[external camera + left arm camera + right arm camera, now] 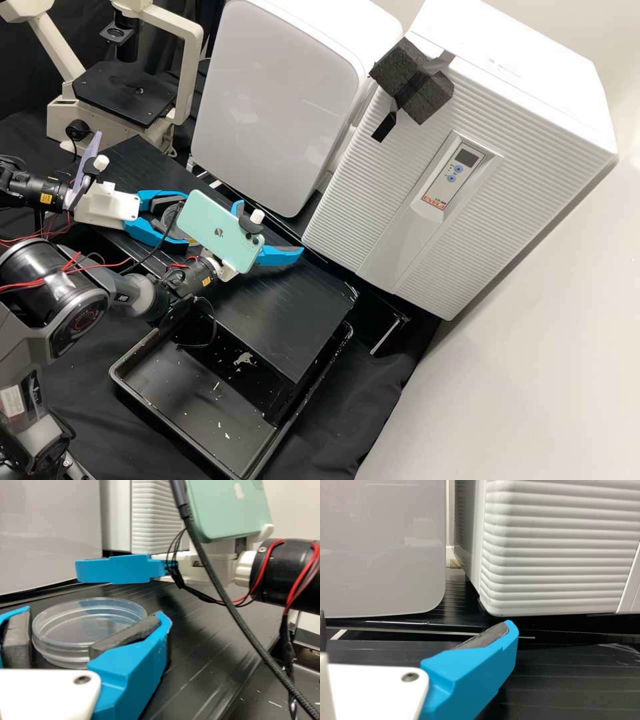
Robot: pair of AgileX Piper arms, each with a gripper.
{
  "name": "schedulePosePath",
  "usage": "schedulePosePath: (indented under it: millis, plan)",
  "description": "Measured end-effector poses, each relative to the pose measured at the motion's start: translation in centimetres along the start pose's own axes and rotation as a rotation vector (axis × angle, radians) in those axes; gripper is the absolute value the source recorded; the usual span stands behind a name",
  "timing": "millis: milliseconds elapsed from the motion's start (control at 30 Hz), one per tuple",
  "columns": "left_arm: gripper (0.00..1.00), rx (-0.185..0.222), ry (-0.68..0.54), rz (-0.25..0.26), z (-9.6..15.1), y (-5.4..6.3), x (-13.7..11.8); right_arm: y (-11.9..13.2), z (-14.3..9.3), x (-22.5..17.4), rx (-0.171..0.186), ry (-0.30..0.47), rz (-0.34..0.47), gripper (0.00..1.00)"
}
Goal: Place the petri dish on the microscope
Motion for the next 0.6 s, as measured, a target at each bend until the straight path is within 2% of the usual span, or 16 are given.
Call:
schedulePosePath:
  millis: [467, 600]
  plan:
    - [0.00, -0.002, 0.010, 0.023, -1.2, -0.3, -1.3, 0.0, 0.0, 0.0, 0.000, 0.000, 0.000, 1.00]
    - [0.00, -0.004, 0.031, 0.033, -1.9, 0.1, -2.5, 0.0, 0.0, 0.0, 0.000, 0.000, 0.000, 1.00]
